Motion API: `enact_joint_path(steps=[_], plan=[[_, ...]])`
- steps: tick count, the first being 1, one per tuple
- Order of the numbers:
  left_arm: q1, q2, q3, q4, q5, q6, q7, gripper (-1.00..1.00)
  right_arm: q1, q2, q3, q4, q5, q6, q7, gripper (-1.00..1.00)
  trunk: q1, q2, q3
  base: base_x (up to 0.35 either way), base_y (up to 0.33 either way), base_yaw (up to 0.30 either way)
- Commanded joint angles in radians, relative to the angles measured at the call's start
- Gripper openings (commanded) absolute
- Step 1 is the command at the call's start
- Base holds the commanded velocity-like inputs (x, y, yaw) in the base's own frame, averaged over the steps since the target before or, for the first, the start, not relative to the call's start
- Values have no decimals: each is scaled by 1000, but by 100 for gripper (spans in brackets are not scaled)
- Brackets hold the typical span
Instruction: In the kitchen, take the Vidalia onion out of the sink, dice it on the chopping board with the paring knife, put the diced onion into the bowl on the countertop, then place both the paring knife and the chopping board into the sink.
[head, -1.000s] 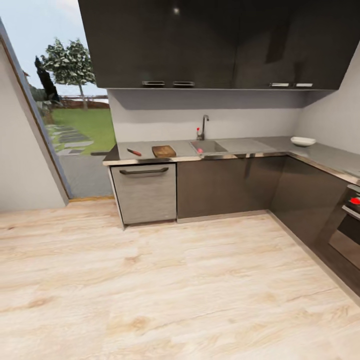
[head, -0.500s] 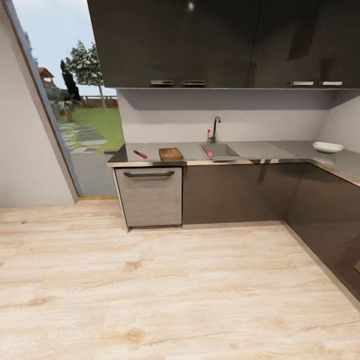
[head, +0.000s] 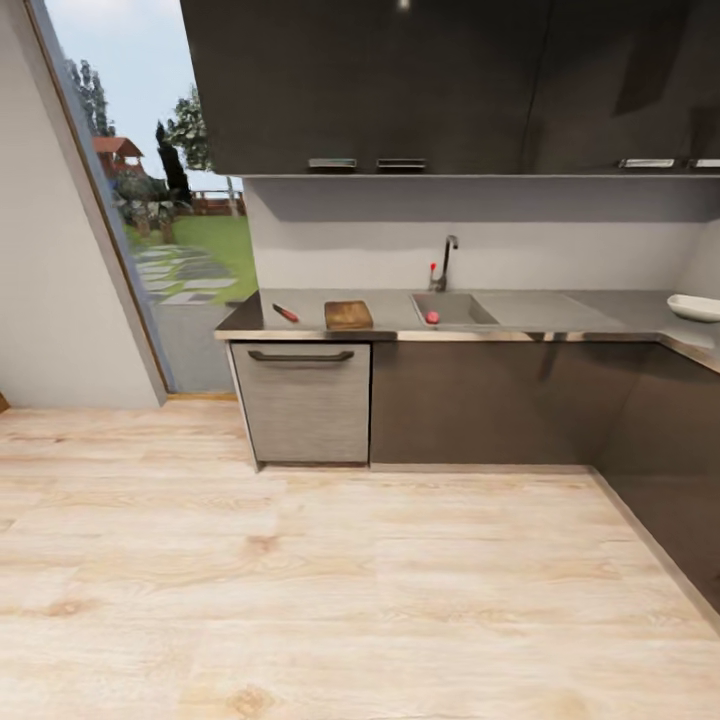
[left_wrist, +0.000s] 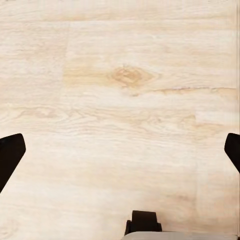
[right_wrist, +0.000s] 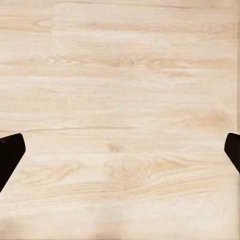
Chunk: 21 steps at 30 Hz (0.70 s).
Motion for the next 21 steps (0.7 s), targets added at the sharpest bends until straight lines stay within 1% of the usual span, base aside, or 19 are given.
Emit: enact_joint_path(steps=[1, 6, 9, 16, 21], plan=[[0, 0, 0, -1, 0, -1, 2, 100, -1, 0, 1, 1, 1, -3, -3, 100, 0, 0, -1, 256, -227, 7], [0, 0, 0, 0, 0, -1, 2, 100, -1, 0, 0, 1, 1, -3, -3, 100, 0, 0, -1, 256, -192, 4], [0, 0, 0, 0, 0, -1, 2, 100, -1, 0, 0, 1, 1, -3, -3, 100, 0, 0, -1, 256, -66, 76], [0, 0, 0, 0, 0, -1, 2, 100, -1, 0, 0, 1, 1, -3, -3, 100, 0, 0, -1, 256, -5, 174], [0, 0, 0, 0, 0, -2, 2, 100, -1, 0, 0, 1, 1, -3, -3, 100, 0, 0, -1, 255, 124, 191]])
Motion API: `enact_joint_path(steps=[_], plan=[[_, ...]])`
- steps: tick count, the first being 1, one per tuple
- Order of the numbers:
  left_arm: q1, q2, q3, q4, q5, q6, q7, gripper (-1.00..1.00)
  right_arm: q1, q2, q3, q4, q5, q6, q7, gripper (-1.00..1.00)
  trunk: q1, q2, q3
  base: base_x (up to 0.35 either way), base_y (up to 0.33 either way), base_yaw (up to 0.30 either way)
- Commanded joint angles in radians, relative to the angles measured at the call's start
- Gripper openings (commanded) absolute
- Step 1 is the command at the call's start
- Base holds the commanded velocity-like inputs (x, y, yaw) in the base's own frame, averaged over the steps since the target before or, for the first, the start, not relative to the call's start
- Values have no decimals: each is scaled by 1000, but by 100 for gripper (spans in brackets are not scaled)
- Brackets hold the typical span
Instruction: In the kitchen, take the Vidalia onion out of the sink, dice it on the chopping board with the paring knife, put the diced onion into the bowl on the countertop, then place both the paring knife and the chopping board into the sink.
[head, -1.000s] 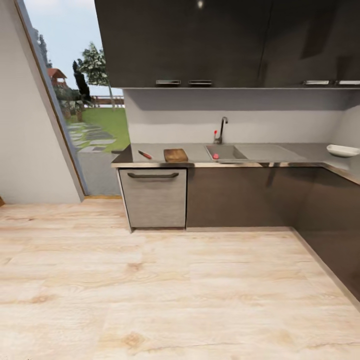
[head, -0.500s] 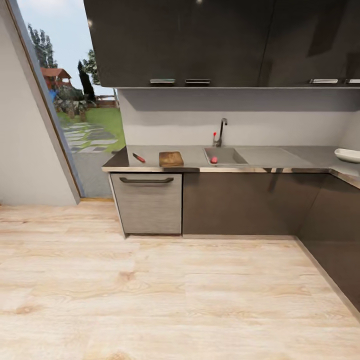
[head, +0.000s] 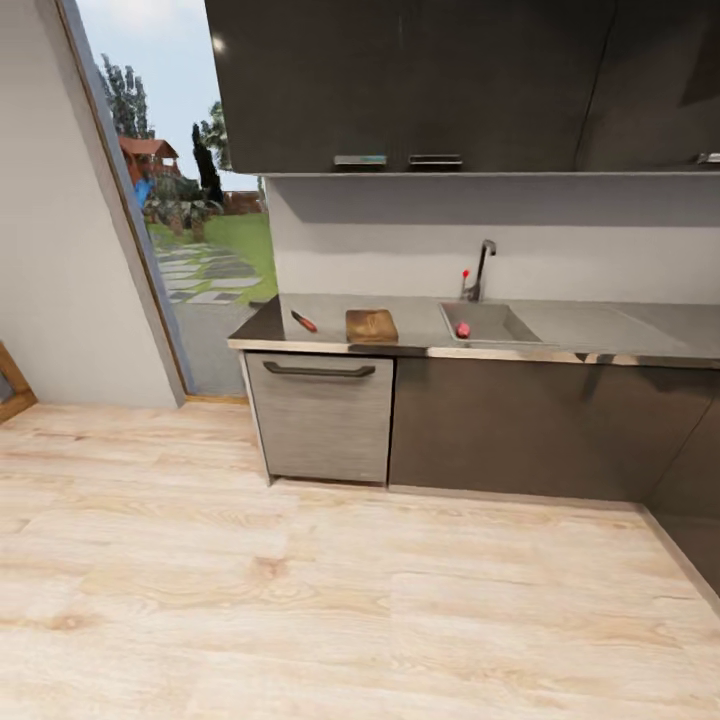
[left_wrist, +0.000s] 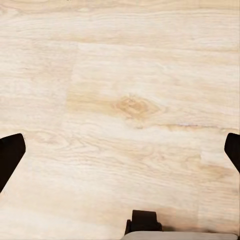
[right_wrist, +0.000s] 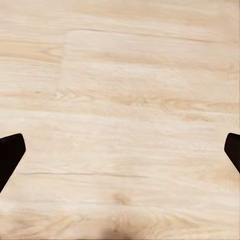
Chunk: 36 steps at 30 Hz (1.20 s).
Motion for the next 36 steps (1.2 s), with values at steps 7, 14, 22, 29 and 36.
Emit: enact_joint_path(steps=[7, 14, 22, 29, 36], plan=[[0, 0, 0, -1, 1, -1, 2, 100, 0, -1, 2, 0, 1, -3, -4, 100, 0, 0, -1, 262, 107, 24], [0, 0, 0, 1, 1, -1, 2, 100, 0, -3, 1, 0, 2, -3, -4, 100, 0, 0, -1, 305, 12, 2], [0, -1, 0, 3, 0, -1, 2, 100, 0, -3, 1, 0, 2, -3, -4, 100, 0, 0, -1, 340, 1, 0], [0, 0, 0, 3, 0, -1, 2, 100, 0, -2, -1, 1, 1, -3, -4, 100, 0, 0, -1, 284, 0, 0], [0, 0, 0, 3, 0, -1, 2, 100, 0, -2, -1, 0, 1, -3, -4, 100, 0, 0, -1, 54, 0, -2]])
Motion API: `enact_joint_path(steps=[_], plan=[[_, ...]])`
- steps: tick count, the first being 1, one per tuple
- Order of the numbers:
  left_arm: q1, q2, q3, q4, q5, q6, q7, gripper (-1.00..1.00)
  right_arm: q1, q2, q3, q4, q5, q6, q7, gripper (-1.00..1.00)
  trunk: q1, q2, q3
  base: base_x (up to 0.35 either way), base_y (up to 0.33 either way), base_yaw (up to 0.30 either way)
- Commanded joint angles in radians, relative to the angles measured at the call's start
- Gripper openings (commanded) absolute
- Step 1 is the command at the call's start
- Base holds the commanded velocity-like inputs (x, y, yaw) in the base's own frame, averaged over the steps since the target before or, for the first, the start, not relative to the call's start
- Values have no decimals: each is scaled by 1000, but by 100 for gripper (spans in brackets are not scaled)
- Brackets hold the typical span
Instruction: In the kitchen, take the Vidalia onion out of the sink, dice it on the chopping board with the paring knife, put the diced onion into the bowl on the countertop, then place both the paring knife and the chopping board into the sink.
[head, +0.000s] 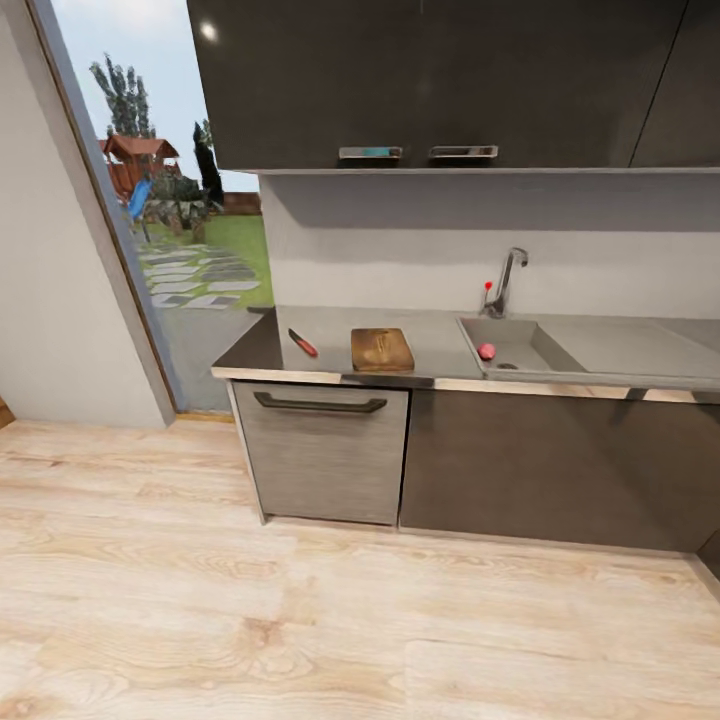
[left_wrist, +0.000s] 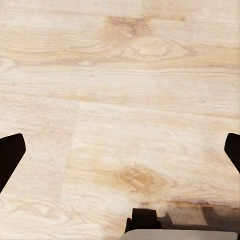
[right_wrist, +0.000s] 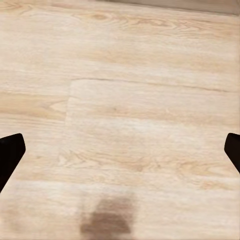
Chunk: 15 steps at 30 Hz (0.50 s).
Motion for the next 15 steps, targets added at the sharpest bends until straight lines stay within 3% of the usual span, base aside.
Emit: enact_joint_path(steps=[1, 15], plan=[[0, 0, 0, -1, 0, -2, 2, 100, 0, 0, 1, 1, 1, -3, -3, 100, 0, 0, 0, 8, 0, -112], [0, 0, 0, -1, 0, -1, 2, 100, 0, 0, -2, 1, 1, -3, -4, 100, 0, 0, 1, 1, 0, -28]])
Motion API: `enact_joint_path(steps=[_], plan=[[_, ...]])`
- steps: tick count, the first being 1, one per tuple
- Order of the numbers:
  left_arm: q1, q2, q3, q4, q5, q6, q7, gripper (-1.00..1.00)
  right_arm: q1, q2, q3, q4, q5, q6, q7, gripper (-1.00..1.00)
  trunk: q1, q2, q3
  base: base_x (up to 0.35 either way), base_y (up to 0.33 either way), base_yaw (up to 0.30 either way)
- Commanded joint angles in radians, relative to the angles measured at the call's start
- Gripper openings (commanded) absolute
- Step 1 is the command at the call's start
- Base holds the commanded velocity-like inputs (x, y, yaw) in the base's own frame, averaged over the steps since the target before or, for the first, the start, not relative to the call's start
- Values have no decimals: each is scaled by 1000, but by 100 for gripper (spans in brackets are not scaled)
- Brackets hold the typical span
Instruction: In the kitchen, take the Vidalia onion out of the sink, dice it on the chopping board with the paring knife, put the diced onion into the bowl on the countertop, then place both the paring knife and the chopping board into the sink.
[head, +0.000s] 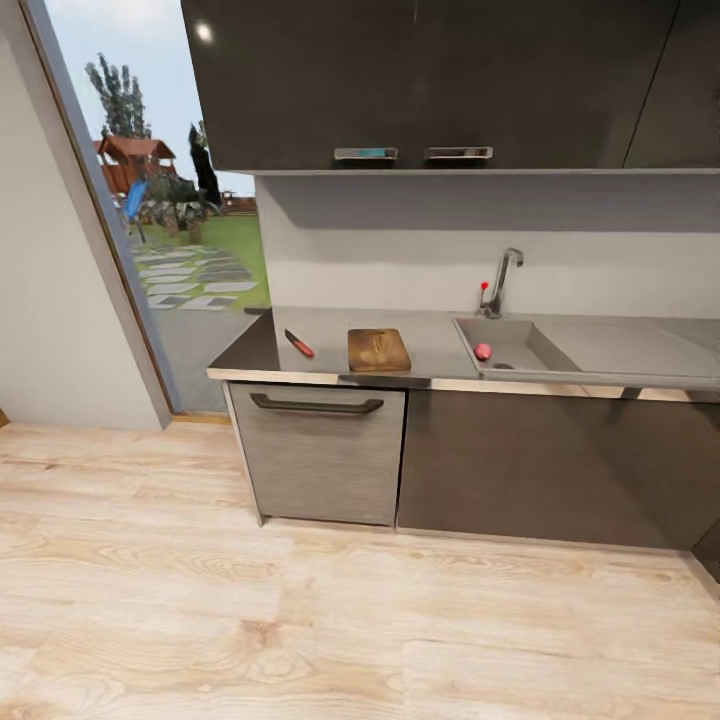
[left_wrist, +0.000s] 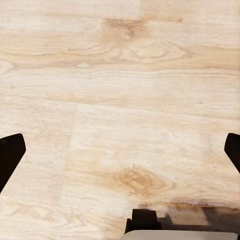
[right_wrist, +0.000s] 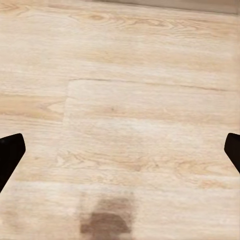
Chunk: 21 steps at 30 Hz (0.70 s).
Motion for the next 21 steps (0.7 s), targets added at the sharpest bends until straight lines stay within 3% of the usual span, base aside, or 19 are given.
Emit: enact_joint_path(steps=[1, 14, 21], plan=[[0, 0, 0, -1, 0, -1, 2, 100, 0, 0, 0, 1, 1, -3, -3, 100, 0, 0, 0, 0, 0, 0], [0, 0, 0, 0, 0, -1, 2, 100, 0, 0, 1, 1, 1, -3, -2, 100, 0, 0, 13, 0, 0, -148], [0, 0, 0, 0, 0, -1, 2, 100, 0, -1, 2, 1, 2, -3, -3, 100, 0, 0, 14, 0, 0, -37]])
